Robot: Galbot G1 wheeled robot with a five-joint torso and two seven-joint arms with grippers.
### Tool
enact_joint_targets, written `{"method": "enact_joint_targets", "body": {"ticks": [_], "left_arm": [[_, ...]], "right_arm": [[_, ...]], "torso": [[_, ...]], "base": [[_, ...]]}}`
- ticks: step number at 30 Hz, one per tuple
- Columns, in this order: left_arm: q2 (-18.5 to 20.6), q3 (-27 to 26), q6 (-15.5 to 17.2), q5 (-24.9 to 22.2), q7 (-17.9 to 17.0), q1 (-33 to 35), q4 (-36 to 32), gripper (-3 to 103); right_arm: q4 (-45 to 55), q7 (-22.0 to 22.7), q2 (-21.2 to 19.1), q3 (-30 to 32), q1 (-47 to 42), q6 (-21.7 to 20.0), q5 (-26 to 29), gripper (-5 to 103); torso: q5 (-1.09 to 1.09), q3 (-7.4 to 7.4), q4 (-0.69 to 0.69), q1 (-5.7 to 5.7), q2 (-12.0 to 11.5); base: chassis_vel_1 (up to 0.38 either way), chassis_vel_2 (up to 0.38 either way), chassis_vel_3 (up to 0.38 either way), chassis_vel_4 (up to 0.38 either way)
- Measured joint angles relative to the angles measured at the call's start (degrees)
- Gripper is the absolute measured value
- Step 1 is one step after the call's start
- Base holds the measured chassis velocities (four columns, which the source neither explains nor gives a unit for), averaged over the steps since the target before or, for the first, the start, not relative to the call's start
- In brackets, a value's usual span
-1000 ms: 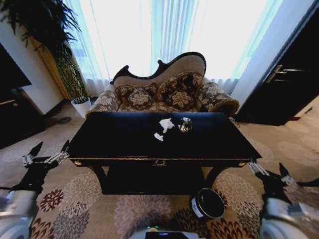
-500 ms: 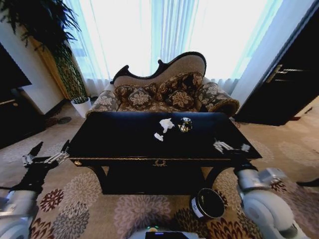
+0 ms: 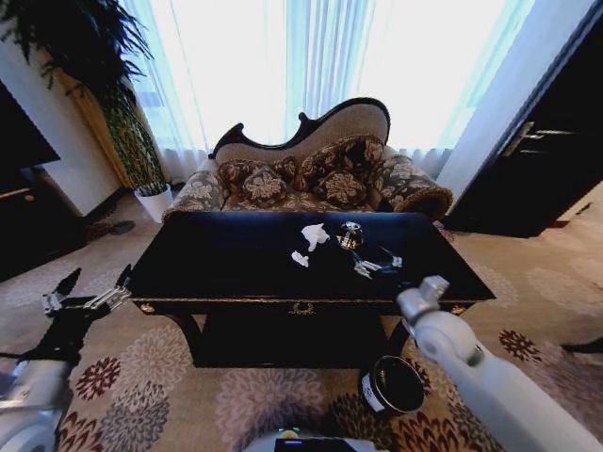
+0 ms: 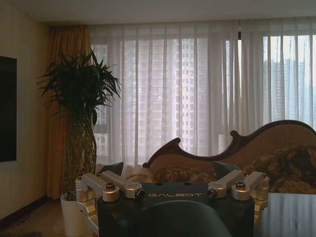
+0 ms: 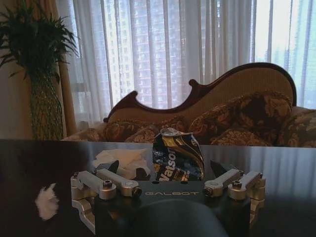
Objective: Move to the front of the table and place the trash on the table into the trash bin.
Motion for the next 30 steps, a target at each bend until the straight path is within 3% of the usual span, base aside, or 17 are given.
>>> {"method": "enact_joint_targets", "body": {"ticks": [10, 30], "left_arm": [[0.00, 0.00, 0.01, 0.00, 0.00, 0.00, 0.00, 100], [0.00, 0.00, 0.01, 0.00, 0.00, 0.00, -0.01, 100]], "right_arm": [[-9.25, 0.23, 2.03, -6.68, 8.97, 0.07, -0.88, 100], [-15.71, 1.08, 5.07, -15.56, 21.57, 0.08, -2.16, 100]], "torso": [[0.00, -0.01, -0.02, 0.00, 0.00], [0.00, -0.01, -0.01, 0.00, 0.01]], "base": [[0.000, 0.000, 0.000, 0.000], [0.000, 0.000, 0.000, 0.000]]}}
